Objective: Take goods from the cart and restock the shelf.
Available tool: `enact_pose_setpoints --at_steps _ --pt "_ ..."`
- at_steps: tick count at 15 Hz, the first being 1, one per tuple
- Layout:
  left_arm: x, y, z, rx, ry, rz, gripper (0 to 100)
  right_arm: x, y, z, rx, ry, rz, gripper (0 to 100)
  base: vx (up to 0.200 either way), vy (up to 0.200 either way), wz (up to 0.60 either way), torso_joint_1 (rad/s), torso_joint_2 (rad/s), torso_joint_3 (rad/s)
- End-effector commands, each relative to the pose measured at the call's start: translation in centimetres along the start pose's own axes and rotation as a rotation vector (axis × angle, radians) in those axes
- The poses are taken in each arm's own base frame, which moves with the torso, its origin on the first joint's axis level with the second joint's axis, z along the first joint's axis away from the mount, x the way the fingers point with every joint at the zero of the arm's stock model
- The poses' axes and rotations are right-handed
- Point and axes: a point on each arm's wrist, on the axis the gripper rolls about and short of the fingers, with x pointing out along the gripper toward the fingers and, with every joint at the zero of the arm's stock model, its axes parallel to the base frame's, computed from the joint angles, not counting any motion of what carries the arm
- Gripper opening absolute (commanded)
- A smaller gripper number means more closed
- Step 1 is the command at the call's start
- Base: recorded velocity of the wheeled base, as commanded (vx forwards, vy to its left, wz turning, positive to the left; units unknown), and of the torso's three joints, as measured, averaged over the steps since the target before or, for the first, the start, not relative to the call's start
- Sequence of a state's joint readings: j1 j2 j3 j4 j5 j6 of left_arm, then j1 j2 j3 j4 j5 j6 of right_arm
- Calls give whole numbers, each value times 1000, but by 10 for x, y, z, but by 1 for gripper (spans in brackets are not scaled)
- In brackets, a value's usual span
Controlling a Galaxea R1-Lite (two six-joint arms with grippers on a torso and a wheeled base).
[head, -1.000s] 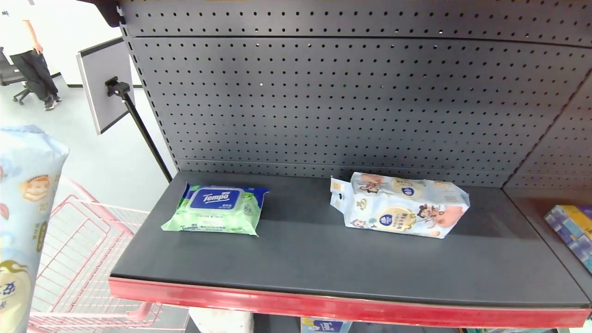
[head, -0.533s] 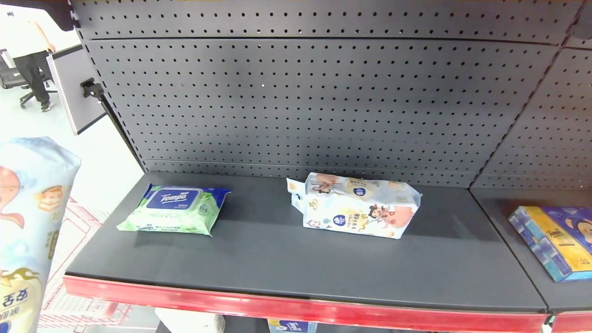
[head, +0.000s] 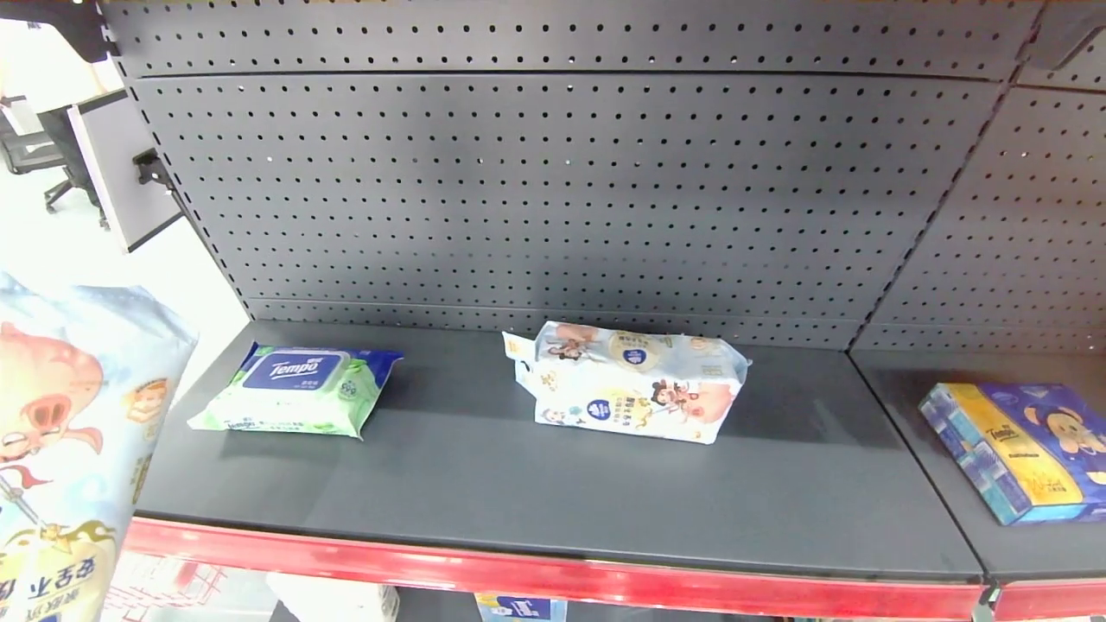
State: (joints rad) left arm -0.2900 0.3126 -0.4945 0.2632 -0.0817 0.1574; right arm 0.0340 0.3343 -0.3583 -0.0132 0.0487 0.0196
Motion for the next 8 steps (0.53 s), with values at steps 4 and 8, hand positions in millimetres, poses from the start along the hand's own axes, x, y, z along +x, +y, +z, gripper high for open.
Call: enact_pose_setpoints --at_steps 4,8 --pt "12 2 6 -21 35 6 0 187 20 13 -10 419 536 100 0 0 0 0 0 0" --pt "17 3 7 -44 58 -6 0 252 20 -42 -181 510 856 100 0 0 0 0 0 0"
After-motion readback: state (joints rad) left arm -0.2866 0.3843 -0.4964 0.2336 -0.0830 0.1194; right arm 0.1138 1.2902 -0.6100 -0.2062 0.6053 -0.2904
